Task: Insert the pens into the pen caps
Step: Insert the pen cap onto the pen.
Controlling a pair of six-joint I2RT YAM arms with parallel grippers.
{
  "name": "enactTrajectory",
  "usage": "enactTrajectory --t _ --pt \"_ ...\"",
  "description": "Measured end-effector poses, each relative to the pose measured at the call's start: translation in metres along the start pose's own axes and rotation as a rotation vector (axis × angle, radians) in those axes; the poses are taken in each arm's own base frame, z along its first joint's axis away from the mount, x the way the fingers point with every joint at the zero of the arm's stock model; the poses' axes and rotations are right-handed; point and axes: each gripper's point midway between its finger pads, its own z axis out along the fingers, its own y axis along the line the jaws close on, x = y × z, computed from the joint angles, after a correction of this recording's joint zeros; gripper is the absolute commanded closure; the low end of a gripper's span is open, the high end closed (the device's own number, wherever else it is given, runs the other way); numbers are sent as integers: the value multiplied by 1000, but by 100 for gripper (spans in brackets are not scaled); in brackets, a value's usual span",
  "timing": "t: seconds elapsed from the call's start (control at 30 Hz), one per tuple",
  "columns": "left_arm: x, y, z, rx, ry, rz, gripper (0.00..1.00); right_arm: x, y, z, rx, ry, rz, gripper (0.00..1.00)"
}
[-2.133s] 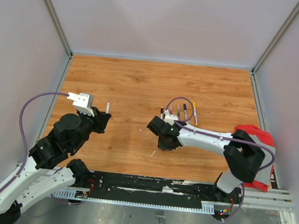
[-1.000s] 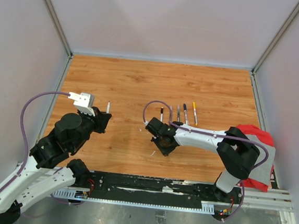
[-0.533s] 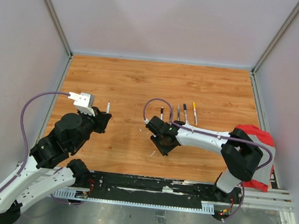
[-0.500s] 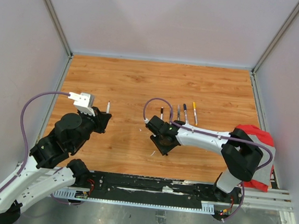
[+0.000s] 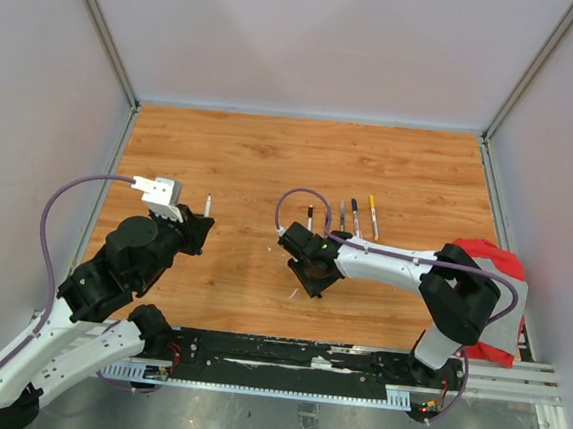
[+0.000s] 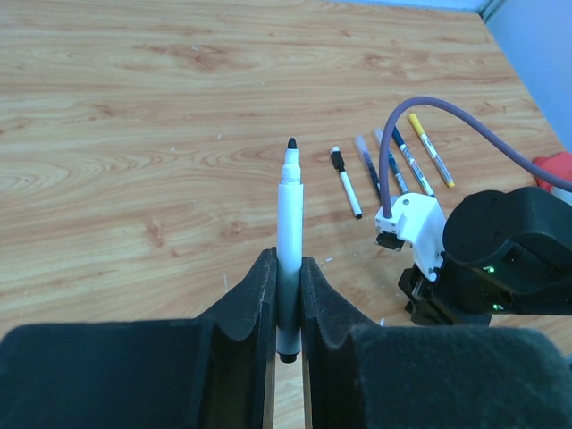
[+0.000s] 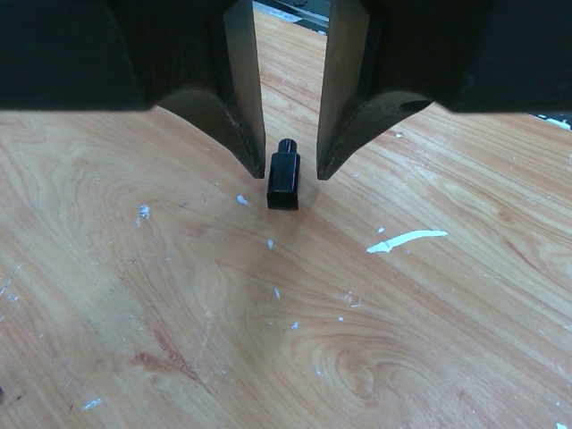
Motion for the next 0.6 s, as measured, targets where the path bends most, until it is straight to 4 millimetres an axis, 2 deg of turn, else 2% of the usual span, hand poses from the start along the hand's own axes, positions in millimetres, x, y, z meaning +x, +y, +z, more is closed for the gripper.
enactTrajectory --t 0.6 --pt "1 0 1 -2 3 1 99 1 0 10 5 17 23 75"
